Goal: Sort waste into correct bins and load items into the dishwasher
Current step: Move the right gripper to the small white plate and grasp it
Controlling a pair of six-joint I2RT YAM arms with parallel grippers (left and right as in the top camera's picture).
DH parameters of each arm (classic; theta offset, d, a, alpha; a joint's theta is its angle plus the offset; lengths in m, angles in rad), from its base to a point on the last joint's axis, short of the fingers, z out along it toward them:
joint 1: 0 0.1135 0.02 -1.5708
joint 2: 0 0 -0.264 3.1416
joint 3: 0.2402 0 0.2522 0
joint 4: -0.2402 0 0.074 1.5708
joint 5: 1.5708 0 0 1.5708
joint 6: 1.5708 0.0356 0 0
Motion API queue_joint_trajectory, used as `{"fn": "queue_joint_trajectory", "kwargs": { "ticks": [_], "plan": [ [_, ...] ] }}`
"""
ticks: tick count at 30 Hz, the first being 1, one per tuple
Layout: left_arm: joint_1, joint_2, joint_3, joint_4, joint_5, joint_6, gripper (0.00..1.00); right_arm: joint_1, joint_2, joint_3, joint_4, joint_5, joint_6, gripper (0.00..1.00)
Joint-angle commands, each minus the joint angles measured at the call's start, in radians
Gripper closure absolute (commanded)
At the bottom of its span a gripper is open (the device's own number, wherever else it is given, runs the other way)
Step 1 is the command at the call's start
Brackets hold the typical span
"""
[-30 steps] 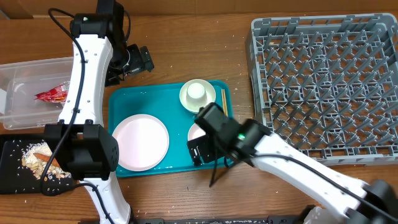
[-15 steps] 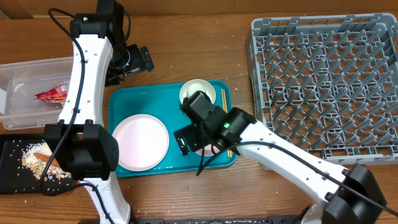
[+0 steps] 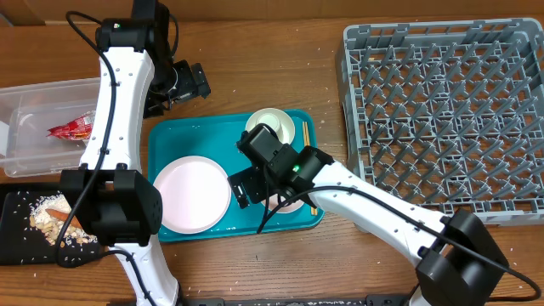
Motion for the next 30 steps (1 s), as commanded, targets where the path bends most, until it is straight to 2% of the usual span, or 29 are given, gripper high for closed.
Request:
{"fn": "queue_joint_trajectory", "kwargs": {
  "ticks": [1,5,9,15,24,30],
  "plan": [
    [-0.007,-0.011,-0.010,0.001,0.008,-0.014,0.00,0.005,0.039,0.023,0.012,0.000,0.009,0.00],
    [-0.007,-0.011,-0.010,0.001,0.008,-0.014,0.00,0.005,0.087,0.023,0.024,0.021,0.024,0.04],
    [-0.007,-0.011,-0.010,0.001,0.008,-0.014,0.00,0.005,0.120,0.023,0.013,0.109,0.077,0.15],
    [-0.007,-0.011,-0.010,0.001,0.008,-0.014,0.00,0.005,0.121,0.018,0.004,0.111,0.109,0.35],
    [-0.007,-0.011,-0.010,0.001,0.008,-0.014,0.00,0.006,0.130,-0.019,0.013,0.103,0.159,0.41],
    [-0.007,-0.011,-0.010,0.001,0.008,-0.014,0.00,0.006,0.166,-0.021,0.013,0.031,0.159,0.41]
  ]
}}
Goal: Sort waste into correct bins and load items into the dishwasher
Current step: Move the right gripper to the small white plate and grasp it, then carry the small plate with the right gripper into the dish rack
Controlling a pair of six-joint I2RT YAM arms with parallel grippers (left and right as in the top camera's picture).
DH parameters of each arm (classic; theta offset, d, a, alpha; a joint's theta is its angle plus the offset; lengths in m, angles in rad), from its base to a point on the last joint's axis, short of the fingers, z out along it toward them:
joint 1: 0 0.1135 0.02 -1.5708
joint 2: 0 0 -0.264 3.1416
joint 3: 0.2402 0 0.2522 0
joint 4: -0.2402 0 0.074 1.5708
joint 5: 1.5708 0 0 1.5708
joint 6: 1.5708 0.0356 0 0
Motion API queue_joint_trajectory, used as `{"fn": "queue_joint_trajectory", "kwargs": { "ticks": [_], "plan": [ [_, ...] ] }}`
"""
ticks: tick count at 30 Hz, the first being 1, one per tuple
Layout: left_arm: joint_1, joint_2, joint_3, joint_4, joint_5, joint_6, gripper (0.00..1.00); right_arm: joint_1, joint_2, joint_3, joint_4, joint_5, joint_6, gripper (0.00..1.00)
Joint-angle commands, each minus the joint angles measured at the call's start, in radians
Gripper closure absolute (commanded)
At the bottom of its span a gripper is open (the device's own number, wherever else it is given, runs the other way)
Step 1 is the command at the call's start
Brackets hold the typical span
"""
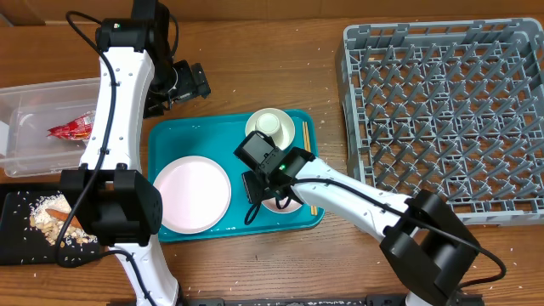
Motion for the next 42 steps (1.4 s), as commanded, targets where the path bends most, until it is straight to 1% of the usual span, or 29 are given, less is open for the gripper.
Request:
{"fn": "queue_joint_trajectory", "kwargs": {
  "ticks": [1,4,9,10,18,21,29,34,37,38,39,42],
  "plan": [
    [-0.007,-0.011,-0.010,0.001,0.008,-0.014,0.00,0.006,0.039,-0.013,0.003,-0.040,0.013,0.41],
    [-0.007,-0.011,-0.010,0.001,0.008,-0.014,0.00,0.006,0.044,-0.013,0.002,-0.046,0.014,0.42],
    [-0.007,-0.011,-0.010,0.001,0.008,-0.014,0.00,0.006,0.043,-0.013,-0.005,-0.045,0.039,0.48],
    [-0.007,-0.011,-0.010,0.001,0.008,-0.014,0.00,0.006,0.043,-0.012,-0.007,-0.045,0.039,0.51],
    [-0.007,-0.011,-0.010,0.001,0.008,-0.014,0.00,0.006,0.042,0.031,-0.054,-0.046,0.044,0.87],
    [-0.007,-0.011,-0.010,0.001,0.008,-0.014,0.00,0.006,0.030,0.059,-0.084,-0.052,0.066,0.96],
    [-0.007,-0.011,-0.010,0.001,0.008,-0.014,0.00,-0.001,-0.047,0.144,-0.151,-0.095,0.065,0.96],
    [-0.007,-0.011,-0.010,0.001,0.008,-0.014,0.00,-0.068,-0.148,0.212,-0.237,-0.095,0.053,0.96],
    [-0.007,-0.011,-0.010,0.001,0.008,-0.014,0.00,-0.165,-0.231,0.220,-0.260,-0.120,0.001,0.96],
    [-0.007,-0.011,-0.010,0.001,0.008,-0.014,0.00,-0.254,-0.283,0.220,-0.272,-0.180,-0.049,0.96],
    [-0.007,-0.011,-0.010,0.001,0.008,-0.014,0.00,-0.312,-0.307,0.220,-0.274,-0.234,-0.092,0.96],
    [-0.007,-0.011,-0.010,0.001,0.008,-0.014,0.00,-0.512,-0.346,0.220,-0.263,-0.391,-0.222,0.96]
  ]
}}
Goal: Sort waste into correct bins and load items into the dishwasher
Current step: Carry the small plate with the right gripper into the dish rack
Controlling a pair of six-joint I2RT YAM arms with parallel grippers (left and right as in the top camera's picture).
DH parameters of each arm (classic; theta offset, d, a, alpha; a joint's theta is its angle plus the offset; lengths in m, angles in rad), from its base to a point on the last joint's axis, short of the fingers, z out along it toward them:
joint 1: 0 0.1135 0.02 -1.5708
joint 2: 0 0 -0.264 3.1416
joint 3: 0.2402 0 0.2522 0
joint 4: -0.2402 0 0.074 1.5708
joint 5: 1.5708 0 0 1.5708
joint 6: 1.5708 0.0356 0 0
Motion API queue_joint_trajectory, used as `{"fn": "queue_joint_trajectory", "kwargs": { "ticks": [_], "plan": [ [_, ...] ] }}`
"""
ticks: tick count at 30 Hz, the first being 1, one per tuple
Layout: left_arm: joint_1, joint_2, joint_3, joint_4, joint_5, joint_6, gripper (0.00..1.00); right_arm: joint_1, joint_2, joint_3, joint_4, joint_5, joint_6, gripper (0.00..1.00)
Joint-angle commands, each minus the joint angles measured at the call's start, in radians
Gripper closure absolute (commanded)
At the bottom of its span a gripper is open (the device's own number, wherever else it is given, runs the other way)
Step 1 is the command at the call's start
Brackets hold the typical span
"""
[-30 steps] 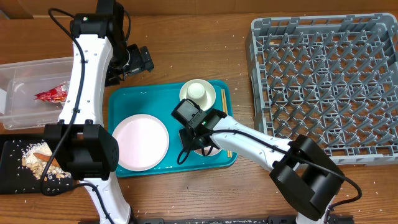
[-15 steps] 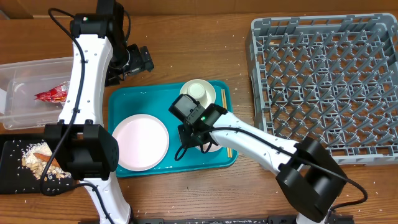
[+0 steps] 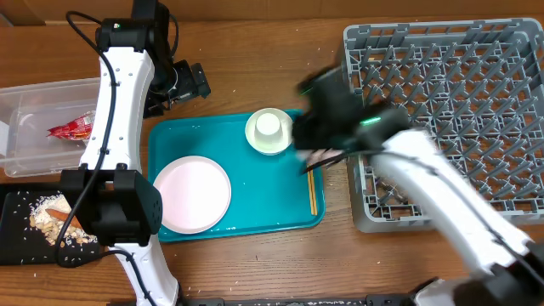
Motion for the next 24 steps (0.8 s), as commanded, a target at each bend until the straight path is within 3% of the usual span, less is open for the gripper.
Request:
{"fn": "queue_joint_trajectory", "kwargs": {
  "ticks": [1,6,11,18,24],
  "plan": [
    [-0.007,-0.011,-0.010,0.001,0.007,-0.014,0.00,-0.261,-0.064,0.024,0.007,-0.254,-0.203,0.96],
    [-0.007,-0.011,-0.010,0.001,0.007,-0.014,0.00,-0.589,-0.017,0.003,0.023,-0.707,-0.423,0.96],
    [-0.007,-0.011,-0.010,0.001,0.007,-0.014,0.00,-0.787,0.076,0.000,0.032,-0.980,-0.544,0.96],
    [-0.007,-0.011,-0.010,0.001,0.007,-0.014,0.00,-0.866,0.239,0.000,0.140,-1.144,-0.543,0.96],
    [-0.007,-0.011,-0.010,0.001,0.007,-0.014,0.00,-0.868,0.317,0.000,0.266,-1.121,-0.430,0.96]
  ]
}}
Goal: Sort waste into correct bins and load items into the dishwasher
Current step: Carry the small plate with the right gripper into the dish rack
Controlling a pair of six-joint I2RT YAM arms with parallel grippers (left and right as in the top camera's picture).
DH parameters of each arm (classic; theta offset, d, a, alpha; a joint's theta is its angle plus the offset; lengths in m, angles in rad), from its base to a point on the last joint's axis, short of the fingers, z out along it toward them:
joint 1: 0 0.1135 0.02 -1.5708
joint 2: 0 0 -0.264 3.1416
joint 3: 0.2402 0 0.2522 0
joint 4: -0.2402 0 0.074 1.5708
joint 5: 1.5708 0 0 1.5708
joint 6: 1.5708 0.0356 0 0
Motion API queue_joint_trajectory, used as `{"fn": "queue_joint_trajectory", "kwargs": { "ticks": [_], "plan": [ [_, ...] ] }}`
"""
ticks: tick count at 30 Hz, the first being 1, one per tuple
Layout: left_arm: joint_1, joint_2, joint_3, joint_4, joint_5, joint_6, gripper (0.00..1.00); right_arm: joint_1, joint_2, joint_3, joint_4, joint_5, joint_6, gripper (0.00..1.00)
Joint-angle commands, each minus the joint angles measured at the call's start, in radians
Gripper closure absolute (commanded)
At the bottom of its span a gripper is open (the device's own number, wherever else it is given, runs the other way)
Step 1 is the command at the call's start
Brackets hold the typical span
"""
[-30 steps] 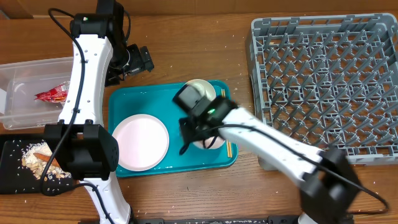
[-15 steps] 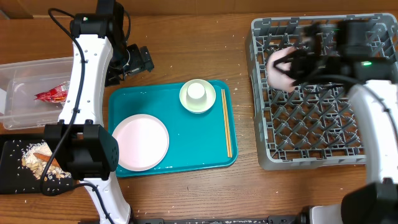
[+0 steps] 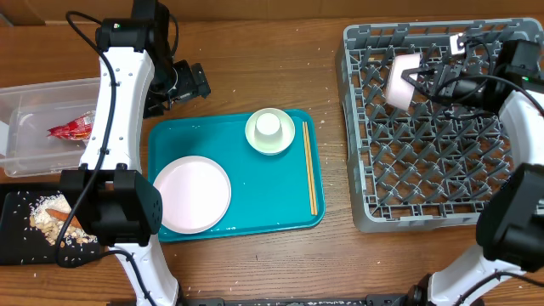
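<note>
Over the far left part of the grey dish rack (image 3: 442, 170), my right gripper (image 3: 416, 82) is shut on a pale pink bowl (image 3: 399, 78), which it holds tilted on its side above the pegs. The teal tray (image 3: 255, 212) carries a pink plate (image 3: 194, 194), a green cup upside down on a saucer (image 3: 270, 132) and a pair of chopsticks (image 3: 310, 178). My left gripper (image 3: 197, 82) hangs over the bare table behind the tray, open and holding nothing.
A clear bin (image 3: 34, 98) at the left holds a red wrapper (image 3: 72, 128). A black bin (image 3: 17, 242) with food scraps sits at the front left. Crumbs lie scattered on the wooden table.
My right arm has swung further right, from the rack's left edge to over the rack. The pink bowl now shows clearly in its gripper. The left arm has not moved.
My right gripper was low over the front right of the tray, above a pink bowl, and then sat right on it. Later the bowl was gone from the tray and the arm was at the rack's left edge. Now it holds the bowl over the rack.
</note>
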Motion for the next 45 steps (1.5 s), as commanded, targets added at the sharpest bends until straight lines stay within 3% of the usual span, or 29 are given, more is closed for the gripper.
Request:
{"fn": "queue_joint_trajectory", "kwargs": {
  "ticks": [1,9,16,21,29,31,37,45],
  "plan": [
    [-0.007,-0.011,-0.010,0.001,0.008,-0.014,0.00,-0.001,0.019,-0.001,0.040,-0.029,0.075,0.96],
    [-0.007,-0.011,-0.010,0.001,0.008,-0.014,0.00,-0.043,0.028,-0.001,0.038,0.090,0.111,0.96],
    [-0.007,-0.011,-0.010,0.001,0.008,-0.014,0.00,-0.098,0.028,-0.001,0.016,0.115,0.116,0.84],
    [-0.007,-0.011,-0.010,0.001,0.008,-0.014,0.00,-0.130,0.028,0.000,-0.034,0.222,0.133,0.83],
    [-0.007,-0.011,-0.010,0.001,0.008,-0.014,0.00,-0.209,0.009,0.071,-0.153,0.225,0.134,0.82],
    [-0.007,-0.011,-0.010,0.001,0.008,-0.014,0.00,-0.237,-0.011,0.109,-0.218,0.232,0.134,0.78],
    [-0.007,-0.011,-0.010,0.001,0.008,-0.014,0.00,-0.285,-0.079,0.216,-0.413,0.343,0.134,0.52],
    [-0.007,-0.011,-0.010,0.001,0.008,-0.014,0.00,-0.257,-0.195,0.322,-0.568,0.529,0.160,0.50]
  ]
}}
